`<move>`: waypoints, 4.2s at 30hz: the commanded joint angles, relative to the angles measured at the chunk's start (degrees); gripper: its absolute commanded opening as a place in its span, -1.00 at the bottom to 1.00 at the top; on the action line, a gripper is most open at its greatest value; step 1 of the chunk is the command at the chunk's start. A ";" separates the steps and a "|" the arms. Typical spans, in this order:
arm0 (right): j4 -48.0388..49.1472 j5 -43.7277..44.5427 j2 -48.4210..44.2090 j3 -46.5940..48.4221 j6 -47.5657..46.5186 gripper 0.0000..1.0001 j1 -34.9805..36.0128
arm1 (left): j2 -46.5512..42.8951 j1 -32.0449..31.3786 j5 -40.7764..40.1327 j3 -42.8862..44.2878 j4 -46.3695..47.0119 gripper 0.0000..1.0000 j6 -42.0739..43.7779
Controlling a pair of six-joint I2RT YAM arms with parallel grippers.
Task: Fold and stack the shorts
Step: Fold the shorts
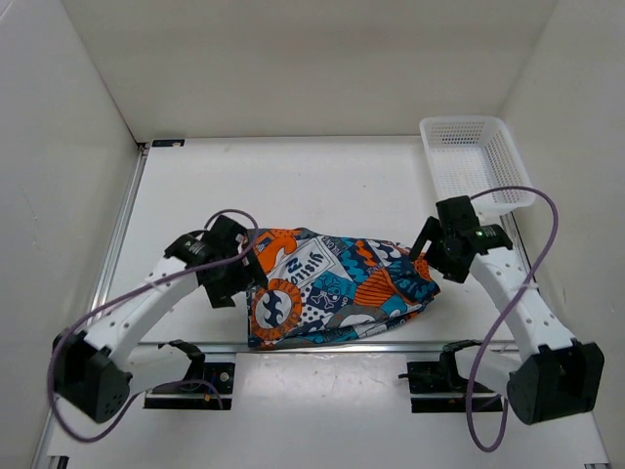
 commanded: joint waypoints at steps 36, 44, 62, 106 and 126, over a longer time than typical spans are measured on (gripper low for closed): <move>15.76 -6.94 22.39 9.10 0.15 0.71 1.94 | 43.30 26.89 0.18 23.49 11.72 -0.62 20.45; 26.88 -20.56 17.72 -5.58 3.74 0.68 0.35 | 40.75 26.89 1.68 22.96 11.20 -0.21 21.06; 40.99 -19.71 26.52 -12.02 8.94 -0.97 0.96 | 41.80 27.42 1.68 21.74 11.20 -0.56 21.59; 5.04 7.71 23.69 27.09 -16.72 -1.00 15.80 | 47.77 16.08 6.17 19.53 17.08 -0.79 20.27; -6.48 19.67 52.96 62.96 -19.10 -1.00 48.77 | 46.64 16.08 5.11 17.86 17.08 -0.79 20.27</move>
